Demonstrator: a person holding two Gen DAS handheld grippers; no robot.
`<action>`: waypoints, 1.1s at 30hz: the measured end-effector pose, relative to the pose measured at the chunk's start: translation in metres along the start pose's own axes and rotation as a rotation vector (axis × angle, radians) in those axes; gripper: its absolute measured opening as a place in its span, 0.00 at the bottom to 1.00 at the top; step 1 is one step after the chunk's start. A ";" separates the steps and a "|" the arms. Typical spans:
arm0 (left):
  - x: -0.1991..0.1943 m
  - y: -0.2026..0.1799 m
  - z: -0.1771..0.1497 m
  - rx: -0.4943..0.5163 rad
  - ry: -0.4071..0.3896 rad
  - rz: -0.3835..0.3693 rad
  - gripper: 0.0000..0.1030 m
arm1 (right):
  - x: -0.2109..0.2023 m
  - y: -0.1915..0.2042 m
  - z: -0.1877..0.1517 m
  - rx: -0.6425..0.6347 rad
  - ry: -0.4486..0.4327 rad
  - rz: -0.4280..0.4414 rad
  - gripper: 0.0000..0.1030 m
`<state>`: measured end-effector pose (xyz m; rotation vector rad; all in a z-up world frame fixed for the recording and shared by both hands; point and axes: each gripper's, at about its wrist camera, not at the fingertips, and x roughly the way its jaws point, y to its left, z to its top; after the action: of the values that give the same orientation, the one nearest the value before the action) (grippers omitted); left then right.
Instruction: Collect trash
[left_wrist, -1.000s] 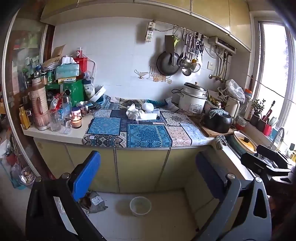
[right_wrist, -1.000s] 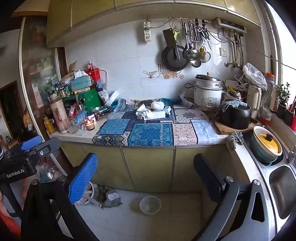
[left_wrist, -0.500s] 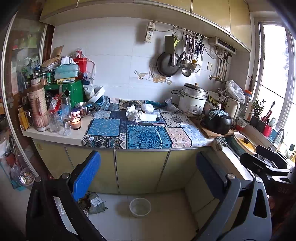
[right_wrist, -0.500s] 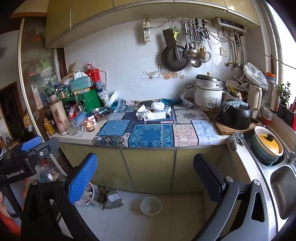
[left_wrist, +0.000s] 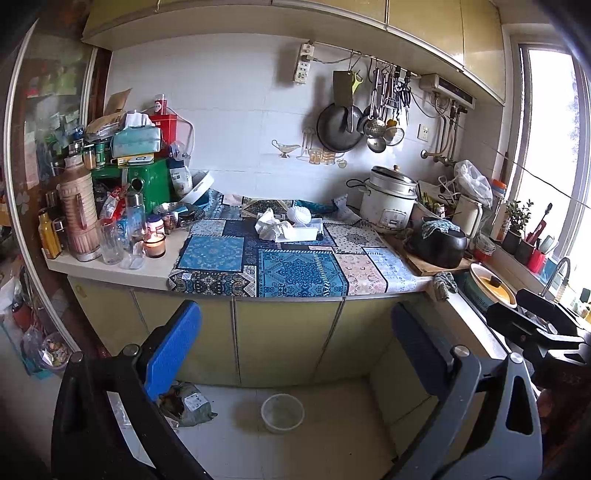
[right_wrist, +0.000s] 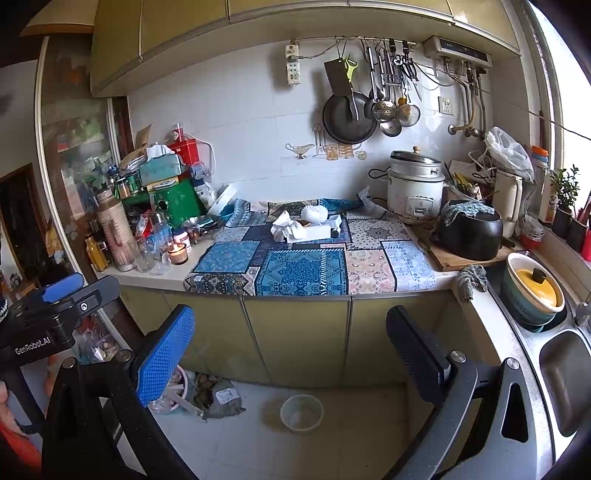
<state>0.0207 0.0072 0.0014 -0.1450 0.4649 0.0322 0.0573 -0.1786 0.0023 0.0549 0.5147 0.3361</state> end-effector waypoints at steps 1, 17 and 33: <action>0.000 0.001 0.000 -0.001 0.001 -0.001 1.00 | 0.002 0.000 0.001 0.002 0.001 -0.001 1.00; 0.005 0.002 0.003 0.000 0.009 -0.004 1.00 | -0.003 -0.005 -0.003 0.030 -0.007 -0.011 1.00; 0.014 -0.004 0.009 -0.003 0.025 0.021 1.00 | 0.006 -0.015 0.002 0.029 0.013 0.019 1.00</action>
<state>0.0371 0.0044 0.0039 -0.1432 0.4913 0.0518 0.0681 -0.1907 -0.0008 0.0856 0.5317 0.3474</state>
